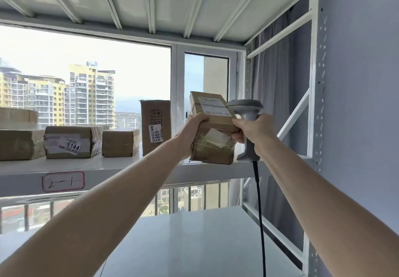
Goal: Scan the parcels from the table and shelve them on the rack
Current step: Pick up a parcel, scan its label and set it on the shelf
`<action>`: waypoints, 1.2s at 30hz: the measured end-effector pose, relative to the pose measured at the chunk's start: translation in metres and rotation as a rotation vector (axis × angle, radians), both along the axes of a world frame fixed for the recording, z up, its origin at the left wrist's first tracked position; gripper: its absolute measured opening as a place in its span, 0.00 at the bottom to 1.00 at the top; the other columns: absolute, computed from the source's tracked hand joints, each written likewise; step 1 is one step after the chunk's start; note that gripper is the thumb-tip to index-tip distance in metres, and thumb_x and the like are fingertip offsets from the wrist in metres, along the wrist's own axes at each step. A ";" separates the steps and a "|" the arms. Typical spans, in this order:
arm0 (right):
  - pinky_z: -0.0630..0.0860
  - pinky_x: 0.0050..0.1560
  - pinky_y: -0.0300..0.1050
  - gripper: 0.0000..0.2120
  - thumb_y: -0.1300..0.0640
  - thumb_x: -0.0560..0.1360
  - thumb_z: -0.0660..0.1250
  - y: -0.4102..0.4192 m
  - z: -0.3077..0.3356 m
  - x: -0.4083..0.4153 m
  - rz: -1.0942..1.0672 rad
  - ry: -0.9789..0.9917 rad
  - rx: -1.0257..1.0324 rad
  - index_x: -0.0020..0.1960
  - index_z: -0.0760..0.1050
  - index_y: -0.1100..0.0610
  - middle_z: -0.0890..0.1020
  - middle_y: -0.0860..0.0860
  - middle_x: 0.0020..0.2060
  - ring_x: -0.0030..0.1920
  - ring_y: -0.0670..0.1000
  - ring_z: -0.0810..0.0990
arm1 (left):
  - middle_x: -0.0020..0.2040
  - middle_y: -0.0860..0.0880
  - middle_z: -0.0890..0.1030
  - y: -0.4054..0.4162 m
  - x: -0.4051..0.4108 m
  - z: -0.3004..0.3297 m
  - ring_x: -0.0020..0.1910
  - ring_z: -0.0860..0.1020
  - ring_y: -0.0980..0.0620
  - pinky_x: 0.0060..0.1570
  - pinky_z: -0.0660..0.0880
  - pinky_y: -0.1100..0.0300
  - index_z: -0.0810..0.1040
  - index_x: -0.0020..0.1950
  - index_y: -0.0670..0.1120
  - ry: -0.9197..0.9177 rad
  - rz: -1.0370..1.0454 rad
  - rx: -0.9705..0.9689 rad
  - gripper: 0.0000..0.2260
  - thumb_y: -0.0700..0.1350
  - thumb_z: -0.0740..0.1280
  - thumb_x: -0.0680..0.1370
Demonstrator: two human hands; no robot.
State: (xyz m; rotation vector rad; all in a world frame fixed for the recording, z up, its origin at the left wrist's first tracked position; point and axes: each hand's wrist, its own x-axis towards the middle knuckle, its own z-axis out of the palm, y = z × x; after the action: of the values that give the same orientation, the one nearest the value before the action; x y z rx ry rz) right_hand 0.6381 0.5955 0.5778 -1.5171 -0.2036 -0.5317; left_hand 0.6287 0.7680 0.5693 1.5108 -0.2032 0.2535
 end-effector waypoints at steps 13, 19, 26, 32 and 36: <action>0.84 0.33 0.50 0.15 0.63 0.72 0.77 0.050 0.028 0.084 -0.044 0.138 -0.227 0.55 0.77 0.66 0.84 0.60 0.37 0.30 0.55 0.85 | 0.37 0.45 0.82 0.040 0.084 -0.004 0.36 0.79 0.46 0.46 0.76 0.55 0.80 0.47 0.43 0.138 -0.039 -0.122 0.16 0.55 0.65 0.77; 0.85 0.34 0.51 0.14 0.64 0.73 0.75 0.064 0.033 0.115 -0.048 0.161 -0.291 0.55 0.78 0.67 0.85 0.59 0.33 0.30 0.54 0.86 | 0.38 0.44 0.83 0.048 0.108 -0.006 0.39 0.81 0.44 0.50 0.77 0.53 0.80 0.43 0.44 0.148 -0.025 -0.110 0.15 0.55 0.63 0.79; 0.85 0.41 0.58 0.13 0.60 0.68 0.78 0.078 0.035 0.151 -0.067 0.181 -0.340 0.48 0.80 0.65 0.85 0.60 0.36 0.35 0.58 0.87 | 0.33 0.47 0.81 0.053 0.132 -0.007 0.35 0.80 0.47 0.43 0.76 0.56 0.78 0.42 0.45 0.142 0.071 -0.096 0.13 0.52 0.63 0.80; 0.85 0.42 0.57 0.15 0.57 0.69 0.78 0.082 0.030 0.178 -0.043 0.224 -0.309 0.51 0.80 0.64 0.86 0.59 0.37 0.36 0.56 0.87 | 0.38 0.45 0.82 0.058 0.148 -0.006 0.36 0.80 0.46 0.40 0.76 0.57 0.79 0.45 0.44 0.145 0.112 -0.100 0.12 0.52 0.64 0.80; 0.85 0.43 0.56 0.15 0.58 0.70 0.78 0.084 0.031 0.175 -0.032 0.233 -0.301 0.51 0.80 0.65 0.86 0.59 0.37 0.36 0.56 0.87 | 0.38 0.45 0.82 0.057 0.149 -0.005 0.36 0.80 0.46 0.39 0.76 0.57 0.78 0.44 0.44 0.141 0.134 -0.099 0.11 0.50 0.64 0.81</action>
State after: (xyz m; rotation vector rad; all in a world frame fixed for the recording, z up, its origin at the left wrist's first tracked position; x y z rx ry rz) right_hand 0.8126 0.6794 0.6090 -1.8635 -0.0796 -0.3554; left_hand 0.7777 0.8251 0.5644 1.4395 0.0229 0.2594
